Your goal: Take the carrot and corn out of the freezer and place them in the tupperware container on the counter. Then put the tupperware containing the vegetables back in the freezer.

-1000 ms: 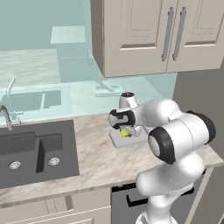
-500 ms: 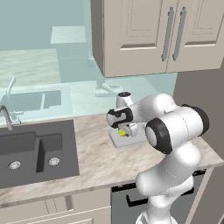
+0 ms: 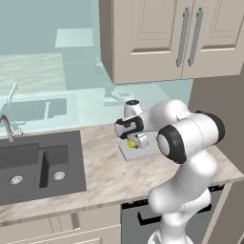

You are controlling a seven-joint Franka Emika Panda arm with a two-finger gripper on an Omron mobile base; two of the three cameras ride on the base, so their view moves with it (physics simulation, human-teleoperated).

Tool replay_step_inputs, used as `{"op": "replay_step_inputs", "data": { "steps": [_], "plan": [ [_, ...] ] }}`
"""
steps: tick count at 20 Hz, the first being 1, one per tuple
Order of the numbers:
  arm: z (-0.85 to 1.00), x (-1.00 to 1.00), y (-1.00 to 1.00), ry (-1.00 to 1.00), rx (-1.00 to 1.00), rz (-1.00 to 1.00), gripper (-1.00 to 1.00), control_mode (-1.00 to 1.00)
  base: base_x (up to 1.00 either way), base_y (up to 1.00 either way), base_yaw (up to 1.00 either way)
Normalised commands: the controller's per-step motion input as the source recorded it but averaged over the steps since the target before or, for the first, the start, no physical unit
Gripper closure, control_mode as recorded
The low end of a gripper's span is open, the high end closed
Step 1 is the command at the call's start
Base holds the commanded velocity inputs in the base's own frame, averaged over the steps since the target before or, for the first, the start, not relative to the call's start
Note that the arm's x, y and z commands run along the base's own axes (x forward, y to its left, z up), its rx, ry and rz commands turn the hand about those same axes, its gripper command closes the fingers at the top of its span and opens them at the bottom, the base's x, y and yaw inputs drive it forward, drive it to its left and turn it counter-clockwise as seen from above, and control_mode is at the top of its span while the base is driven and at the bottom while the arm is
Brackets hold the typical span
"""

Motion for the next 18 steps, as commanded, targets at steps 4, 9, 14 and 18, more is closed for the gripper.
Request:
{"op": "replay_step_inputs", "data": {
  "steps": [4,9,14,18],
  "plan": [
    [0.0,0.0,0.0,0.0,0.0,0.0,-1.0,-1.0,0.0,0.0,0.0],
    [0.0,0.0,0.0,0.0,0.0,0.0,-1.0,-1.0,0.0,0.0,0.0],
    [0.18,-0.17,-0.05,0.0,0.02,0.0,-1.0,-1.0,0.0,0.0,0.0],
    [0.25,-0.7,0.0,-0.03,0.01,0.0,-1.0,-1.0,0.0,0.0,0.0]
  ]
}}
